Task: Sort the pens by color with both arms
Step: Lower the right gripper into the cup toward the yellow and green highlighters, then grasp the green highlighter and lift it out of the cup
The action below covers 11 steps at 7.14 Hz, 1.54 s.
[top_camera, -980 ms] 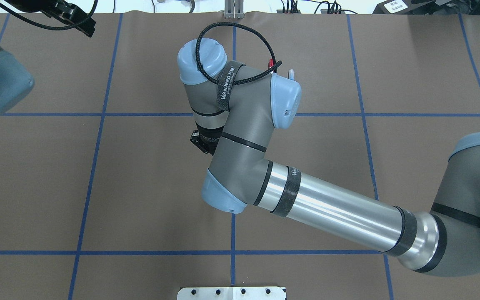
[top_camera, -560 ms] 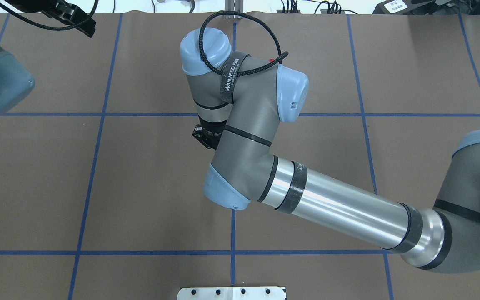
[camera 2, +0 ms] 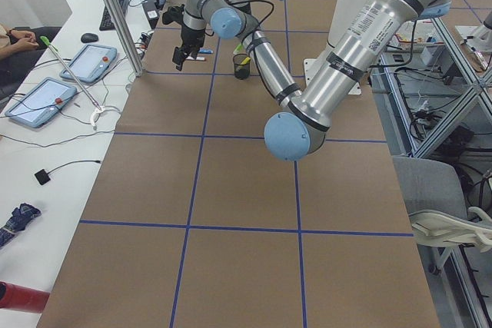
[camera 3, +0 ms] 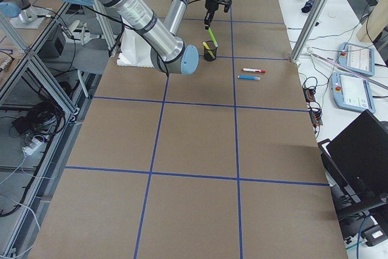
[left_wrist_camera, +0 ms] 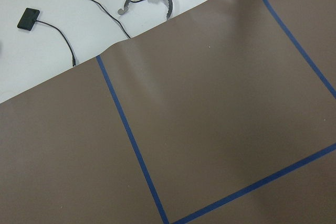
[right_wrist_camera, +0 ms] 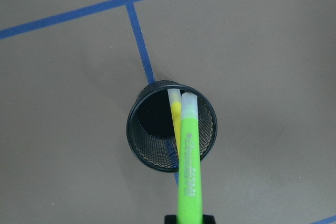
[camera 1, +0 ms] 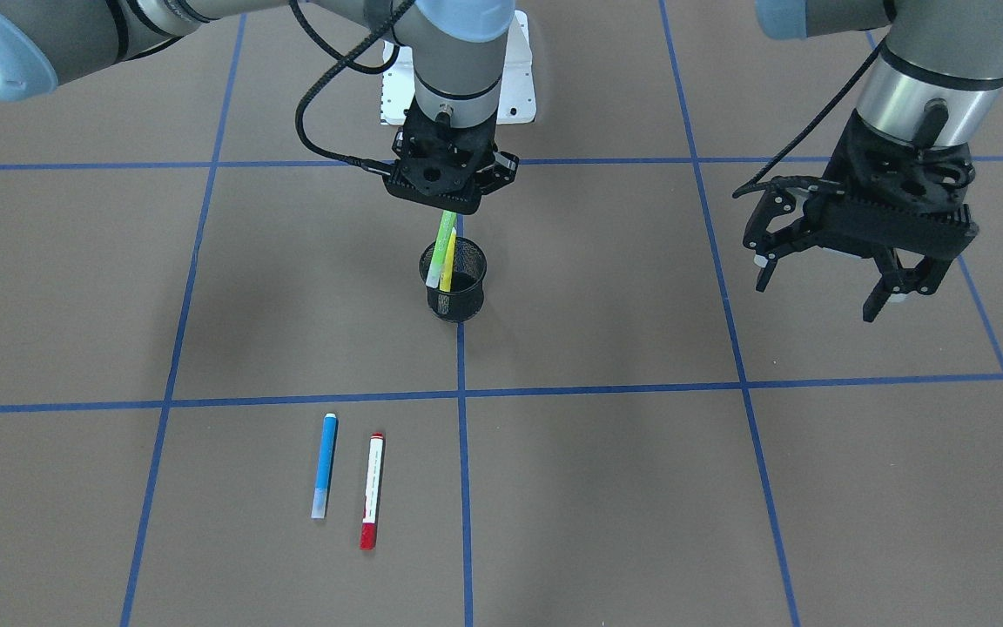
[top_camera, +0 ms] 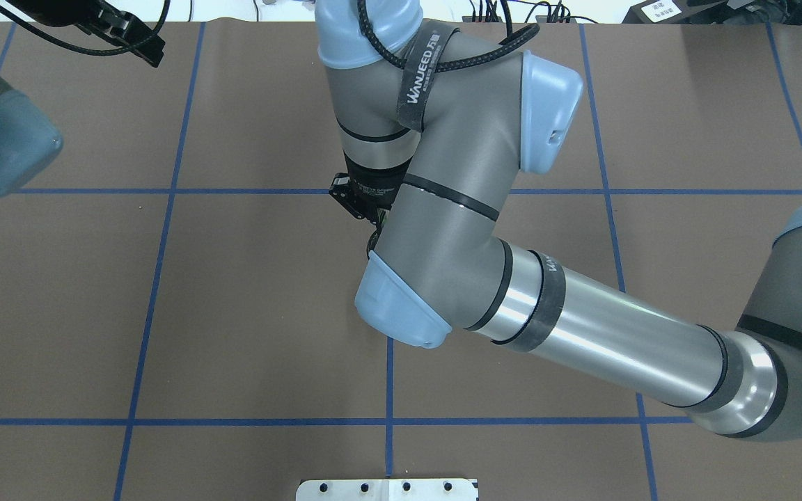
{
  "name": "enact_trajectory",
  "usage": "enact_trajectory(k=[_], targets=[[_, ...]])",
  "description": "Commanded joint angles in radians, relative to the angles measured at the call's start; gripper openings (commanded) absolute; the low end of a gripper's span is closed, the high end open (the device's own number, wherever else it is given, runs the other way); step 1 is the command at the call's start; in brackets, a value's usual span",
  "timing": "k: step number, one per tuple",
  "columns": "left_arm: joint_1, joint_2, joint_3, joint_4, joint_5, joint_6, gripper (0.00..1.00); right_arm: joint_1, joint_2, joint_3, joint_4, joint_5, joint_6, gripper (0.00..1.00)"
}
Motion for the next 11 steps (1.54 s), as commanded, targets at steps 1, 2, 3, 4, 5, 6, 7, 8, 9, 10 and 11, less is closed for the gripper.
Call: enact_trajectory(k=[1,2,3,4,5,6,7,8,9,10,11], targets=[[0.004,0.001,0.0,0.0,0.0,-0.002,1.0,0.017,0.009,0.086,-0.004,-0.164,-0.04,0.0],[0.009,0.003,0.0,0.0,0.0,-0.006,1.0,0.018,0.011,0.094,0.005,-0.251,-0.092,0.0],[0.012,0.004,0.0,0.0,0.0,-0.01,1.0,0.02,0.009,0.089,0.031,-0.316,-0.139,0.0],[0.015,0.004,0.0,0.0,0.0,-0.011,1.0,0.02,-0.024,0.071,0.15,-0.37,-0.144,0.0],[0.02,0.004,0.0,0.0,0.0,-0.022,1.0,0.017,-0.056,0.009,0.31,-0.405,-0.144,0.0],[0.029,0.004,0.0,0.0,0.0,-0.035,1.0,0.014,-0.049,-0.116,0.473,-0.456,-0.143,0.0],[0.032,0.006,0.005,0.0,0.0,-0.037,1.0,0.012,-0.049,-0.227,0.616,-0.516,-0.144,0.0],[0.041,0.004,0.009,-0.003,0.0,-0.043,1.0,0.005,-0.046,-0.342,0.742,-0.595,-0.147,0.0],[0.044,0.006,0.021,-0.023,0.002,-0.049,1.0,-0.015,-0.044,-0.456,0.852,-0.672,-0.147,0.0],[0.053,0.006,0.041,-0.058,0.002,-0.071,1.0,-0.029,-0.049,-0.525,0.911,-0.706,-0.147,0.0],[0.056,0.006,0.066,-0.089,0.0,-0.077,1.0,-0.05,-0.064,-0.535,0.929,-0.72,-0.147,0.0]])
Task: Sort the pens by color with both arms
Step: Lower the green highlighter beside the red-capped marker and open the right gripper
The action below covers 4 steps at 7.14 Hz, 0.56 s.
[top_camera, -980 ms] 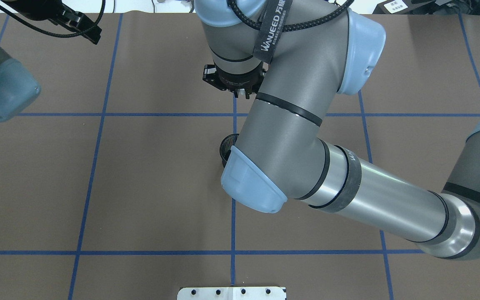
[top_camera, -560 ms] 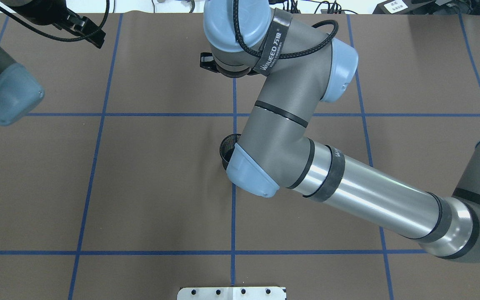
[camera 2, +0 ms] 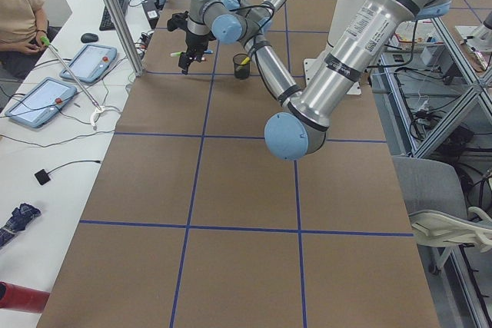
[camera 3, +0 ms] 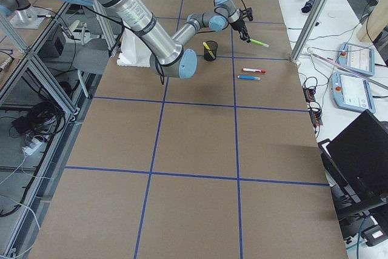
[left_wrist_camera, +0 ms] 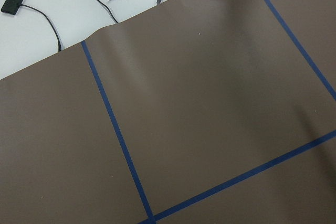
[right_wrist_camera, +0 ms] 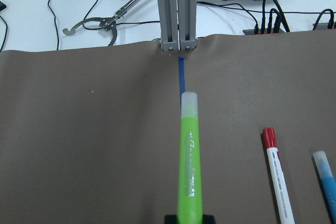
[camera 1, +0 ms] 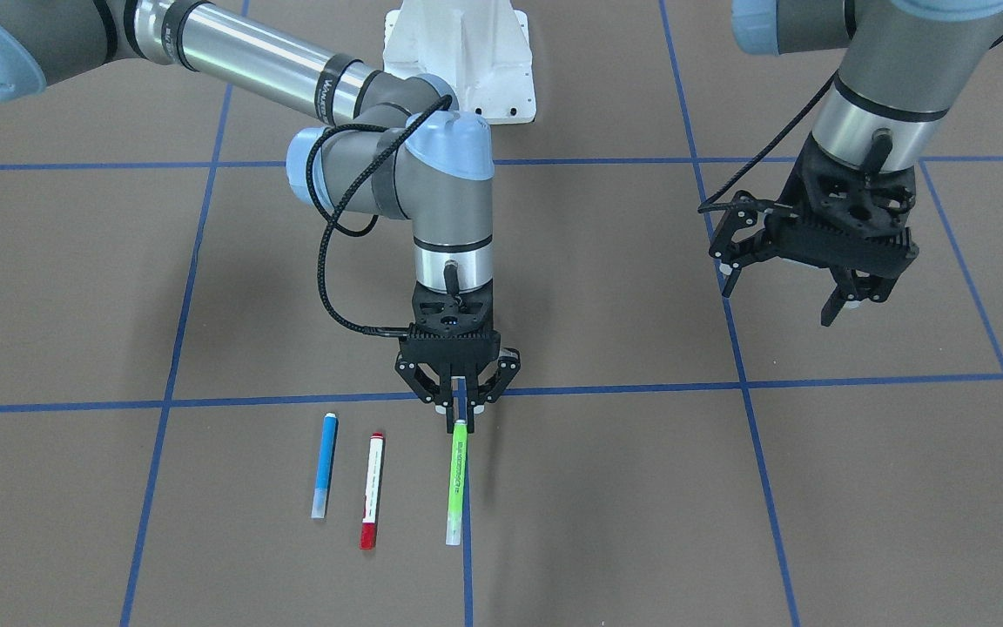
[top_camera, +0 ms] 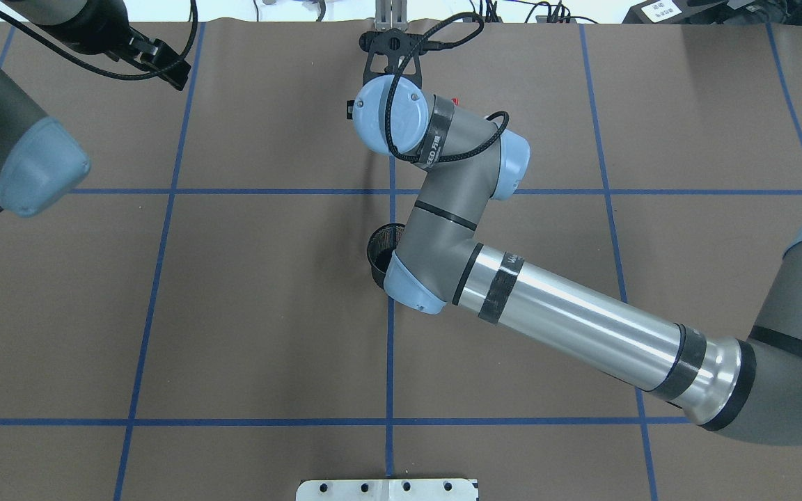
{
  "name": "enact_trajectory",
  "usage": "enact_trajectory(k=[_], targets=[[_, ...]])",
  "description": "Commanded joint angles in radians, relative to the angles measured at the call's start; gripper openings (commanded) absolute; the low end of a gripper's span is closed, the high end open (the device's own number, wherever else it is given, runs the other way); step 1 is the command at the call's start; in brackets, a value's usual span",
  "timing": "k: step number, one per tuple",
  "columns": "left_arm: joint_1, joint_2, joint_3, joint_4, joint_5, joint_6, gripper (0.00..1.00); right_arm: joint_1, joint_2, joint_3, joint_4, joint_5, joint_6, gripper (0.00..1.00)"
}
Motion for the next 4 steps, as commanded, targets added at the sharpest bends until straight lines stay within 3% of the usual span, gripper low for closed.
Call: enact_trajectory(k=[1,2,3,4], targets=[[0.006,0.0,0.04,-0.048,0.001,-0.011,1.0,-0.034,-0.026,-0.041,0.052,-0.039,-0.002,0.0],[0.006,-0.001,0.044,-0.048,0.001,-0.011,1.0,-0.038,-0.031,-0.041,0.052,-0.038,-0.038,0.0],[0.006,-0.001,0.043,-0.048,-0.001,-0.012,1.0,-0.043,-0.048,-0.038,0.053,-0.038,-0.048,0.16],[0.007,-0.001,0.037,-0.048,-0.001,-0.02,1.0,-0.046,-0.05,-0.038,0.096,-0.036,-0.048,0.54]])
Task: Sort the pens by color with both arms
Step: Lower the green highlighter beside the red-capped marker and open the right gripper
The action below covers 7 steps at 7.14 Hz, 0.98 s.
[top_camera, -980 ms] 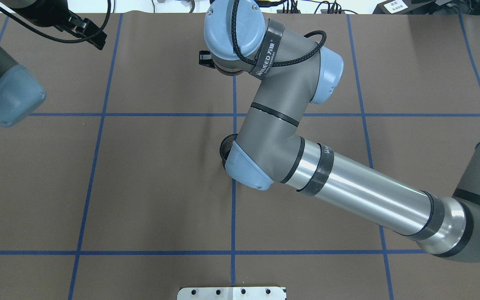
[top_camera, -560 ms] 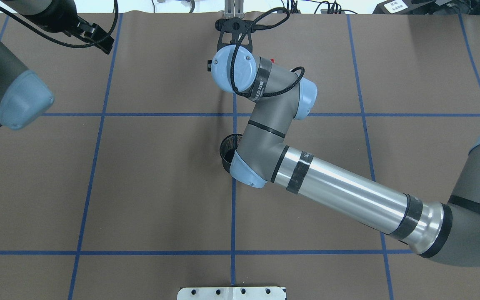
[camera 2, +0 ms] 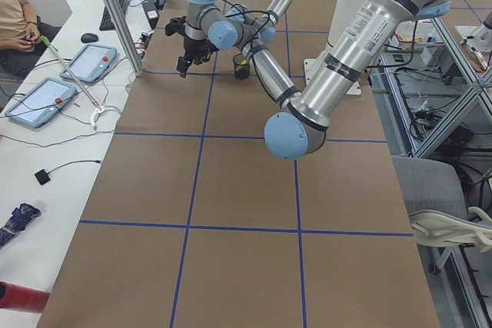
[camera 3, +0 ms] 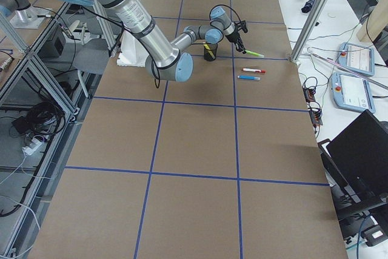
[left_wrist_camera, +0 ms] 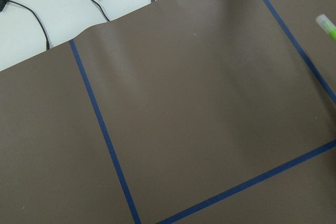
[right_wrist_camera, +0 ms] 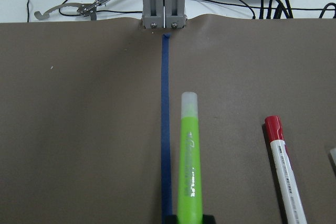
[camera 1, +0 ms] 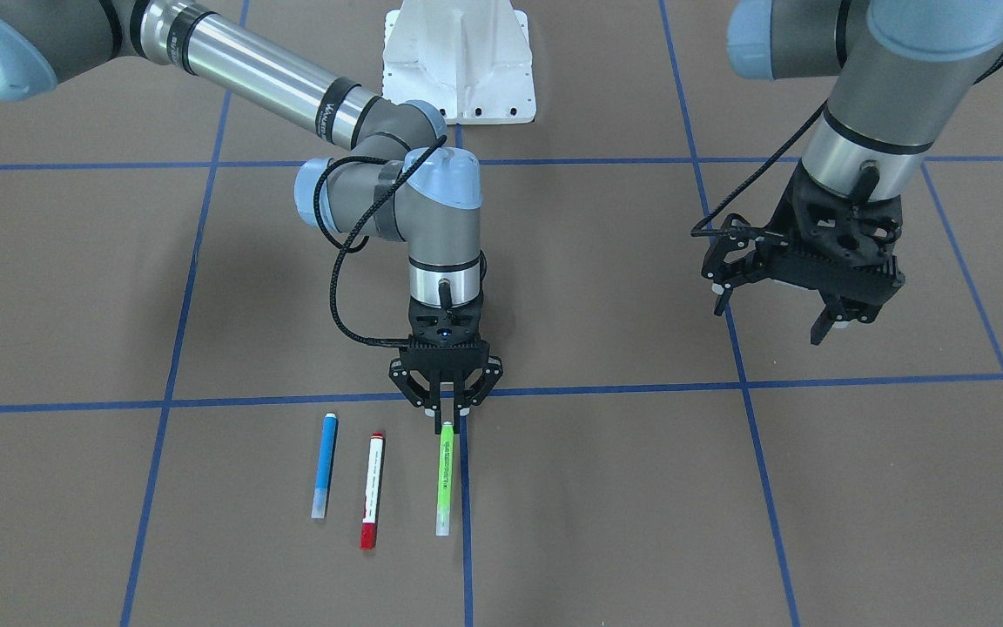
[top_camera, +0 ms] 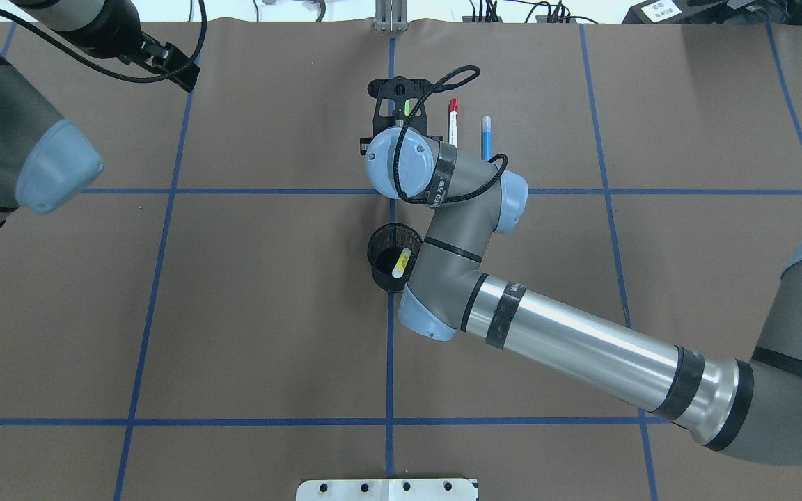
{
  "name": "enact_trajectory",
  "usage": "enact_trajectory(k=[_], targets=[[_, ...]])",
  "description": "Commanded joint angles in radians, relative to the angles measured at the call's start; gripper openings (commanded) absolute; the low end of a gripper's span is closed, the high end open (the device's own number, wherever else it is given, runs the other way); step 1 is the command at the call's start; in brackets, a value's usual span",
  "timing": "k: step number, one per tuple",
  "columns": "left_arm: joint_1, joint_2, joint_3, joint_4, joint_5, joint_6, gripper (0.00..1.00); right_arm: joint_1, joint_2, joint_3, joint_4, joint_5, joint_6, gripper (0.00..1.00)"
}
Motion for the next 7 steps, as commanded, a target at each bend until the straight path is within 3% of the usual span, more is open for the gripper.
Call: enact_trajectory(k=[1,2,3,5,6,7], targets=[[0.001,0.0,-0.005,-0.001,0.0,-0.014,1.0,-0.003,-0.007,0.002,0.058,0.004,-0.004,0.74],[0.003,0.0,-0.007,-0.001,0.0,-0.016,1.0,0.006,-0.007,0.022,0.061,0.008,-0.001,0.98],[0.007,0.0,-0.007,-0.002,0.0,-0.019,1.0,0.047,-0.011,0.059,0.06,0.08,0.008,0.99],[0.033,0.0,-0.004,-0.013,0.001,-0.098,1.0,0.174,-0.026,0.071,0.037,0.309,0.01,0.99],[0.059,-0.006,-0.004,-0.006,0.001,-0.153,1.0,0.264,-0.04,0.076,-0.012,0.503,-0.002,0.99],[0.103,-0.011,0.001,0.004,0.004,-0.198,1.0,0.33,-0.082,0.125,-0.059,0.633,-0.013,0.99]])
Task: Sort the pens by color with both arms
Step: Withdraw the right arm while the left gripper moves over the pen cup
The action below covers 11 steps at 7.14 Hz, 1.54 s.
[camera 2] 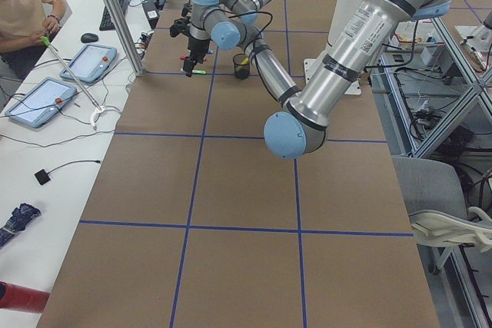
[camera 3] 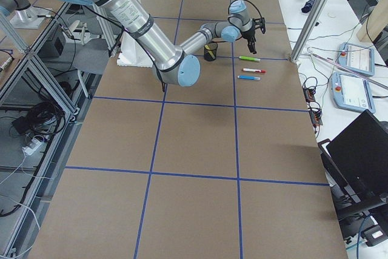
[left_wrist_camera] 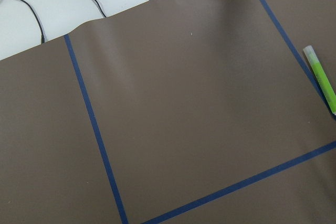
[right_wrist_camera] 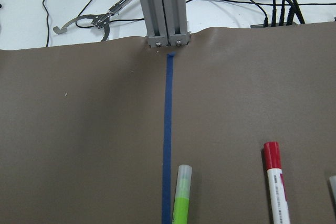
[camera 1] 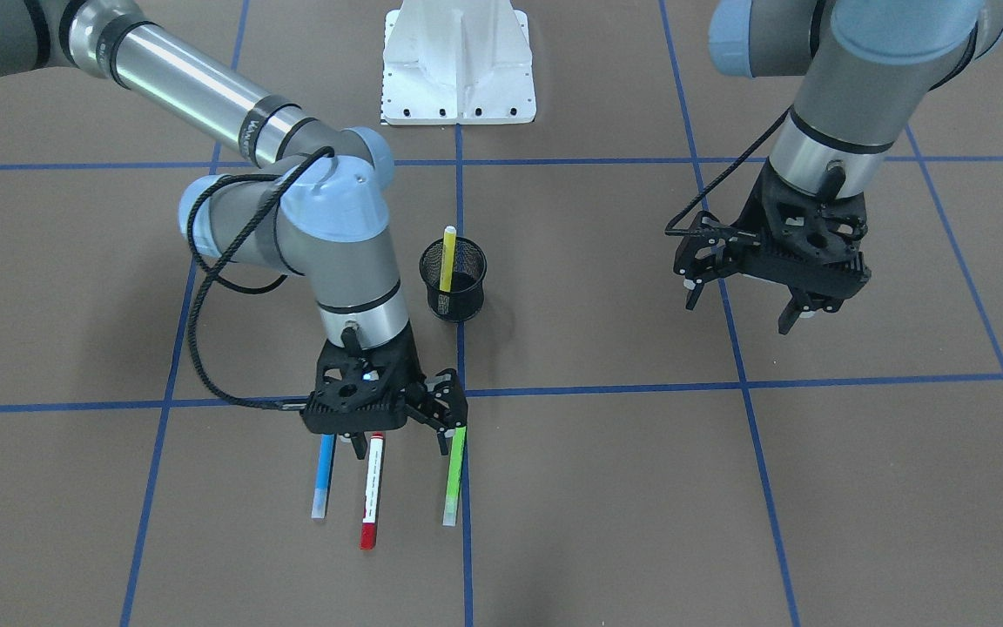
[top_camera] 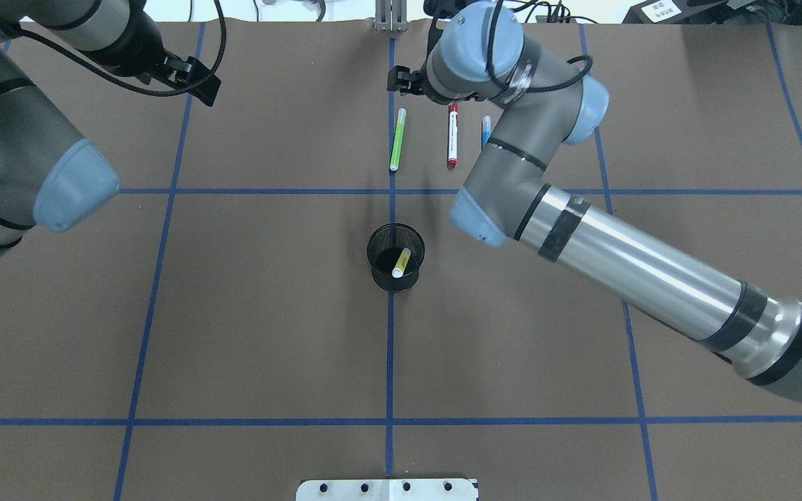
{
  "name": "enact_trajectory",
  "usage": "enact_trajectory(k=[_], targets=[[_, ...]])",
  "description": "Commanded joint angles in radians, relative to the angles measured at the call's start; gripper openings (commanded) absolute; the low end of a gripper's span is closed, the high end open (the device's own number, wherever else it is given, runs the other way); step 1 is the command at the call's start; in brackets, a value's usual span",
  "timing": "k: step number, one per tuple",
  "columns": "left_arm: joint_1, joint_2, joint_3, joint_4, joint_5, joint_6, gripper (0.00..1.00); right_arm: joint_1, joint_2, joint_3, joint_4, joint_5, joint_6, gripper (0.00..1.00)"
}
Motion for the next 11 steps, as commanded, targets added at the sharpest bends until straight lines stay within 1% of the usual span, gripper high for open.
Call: enact_trajectory(k=[1,2,3,4,5,6,7,8,9,10,11], targets=[[0.073,-0.007,0.002,0.034,0.004,-0.11,1.0,0.131,-0.078,0.097,-0.133,0.262,-0.103,1.0],[0.103,-0.028,-0.001,0.094,0.004,-0.157,1.0,0.171,-0.115,0.168,-0.273,0.301,-0.215,1.0],[0.149,-0.082,-0.001,0.17,0.004,-0.226,1.0,0.22,-0.17,0.231,-0.346,0.334,-0.347,1.0],[0.197,-0.138,-0.003,0.244,0.004,-0.323,1.0,0.269,-0.242,0.269,-0.371,0.384,-0.448,1.0],[0.237,-0.171,0.008,0.258,0.004,-0.418,1.0,0.312,-0.279,0.27,-0.372,0.389,-0.569,1.0],[0.258,-0.217,0.038,0.301,0.002,-0.426,1.0,0.345,-0.317,0.27,-0.381,0.409,-0.614,1.0],[0.301,-0.313,0.11,0.371,0.004,-0.445,1.0,0.38,-0.346,0.271,-0.384,0.436,-0.685,1.0],[0.315,-0.402,0.214,0.384,0.002,-0.471,0.99,0.394,-0.374,0.273,-0.381,0.44,-0.74,1.0],[0.347,-0.463,0.314,0.381,0.001,-0.472,0.98,0.396,-0.393,0.291,-0.381,0.438,-0.751,1.0],[0.37,-0.491,0.36,0.375,0.005,-0.477,0.88,0.397,-0.393,0.291,-0.381,0.435,-0.751,1.0],[0.392,-0.487,0.365,0.355,0.01,-0.474,0.77,0.397,-0.394,0.293,-0.379,0.434,-0.753,1.0]])
